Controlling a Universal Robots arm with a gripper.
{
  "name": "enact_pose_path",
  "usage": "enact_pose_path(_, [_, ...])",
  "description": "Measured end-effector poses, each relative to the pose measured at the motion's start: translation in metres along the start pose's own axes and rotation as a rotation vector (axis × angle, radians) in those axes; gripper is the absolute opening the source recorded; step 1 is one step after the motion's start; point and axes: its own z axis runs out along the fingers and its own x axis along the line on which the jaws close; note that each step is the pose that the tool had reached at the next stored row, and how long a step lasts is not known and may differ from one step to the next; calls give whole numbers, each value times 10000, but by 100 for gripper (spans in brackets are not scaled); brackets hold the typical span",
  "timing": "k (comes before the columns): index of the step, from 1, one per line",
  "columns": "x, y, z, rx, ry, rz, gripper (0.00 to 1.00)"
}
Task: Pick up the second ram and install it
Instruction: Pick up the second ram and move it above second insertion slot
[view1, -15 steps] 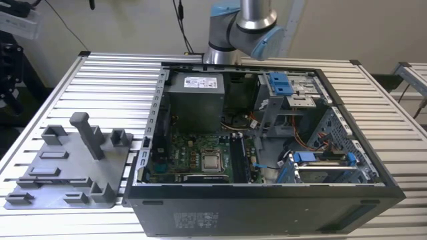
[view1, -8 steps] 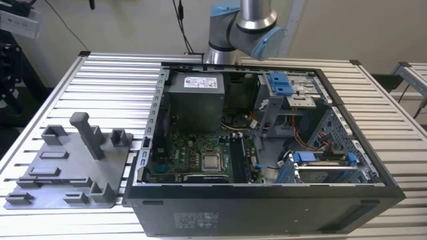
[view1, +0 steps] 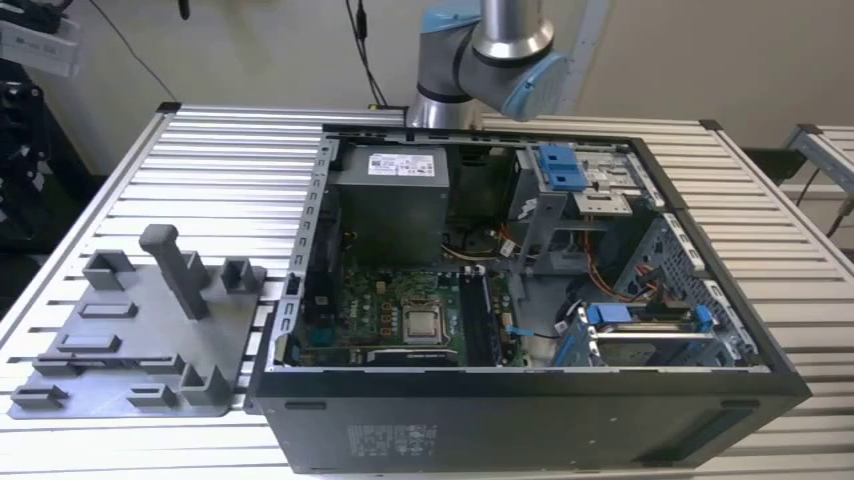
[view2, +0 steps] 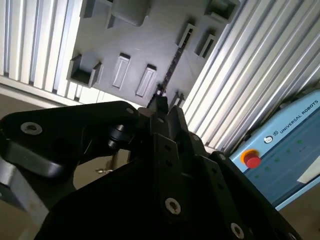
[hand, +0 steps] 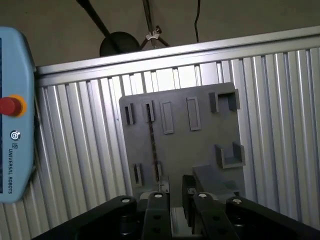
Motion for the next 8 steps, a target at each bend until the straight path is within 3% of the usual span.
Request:
enact_pose_path(1, [0, 0, 0, 0, 0, -1, 24])
enact_pose_path(2, [0, 0, 0, 0, 0, -2, 30])
enact_pose_path(8, [0, 0, 0, -2, -3, -6, 30])
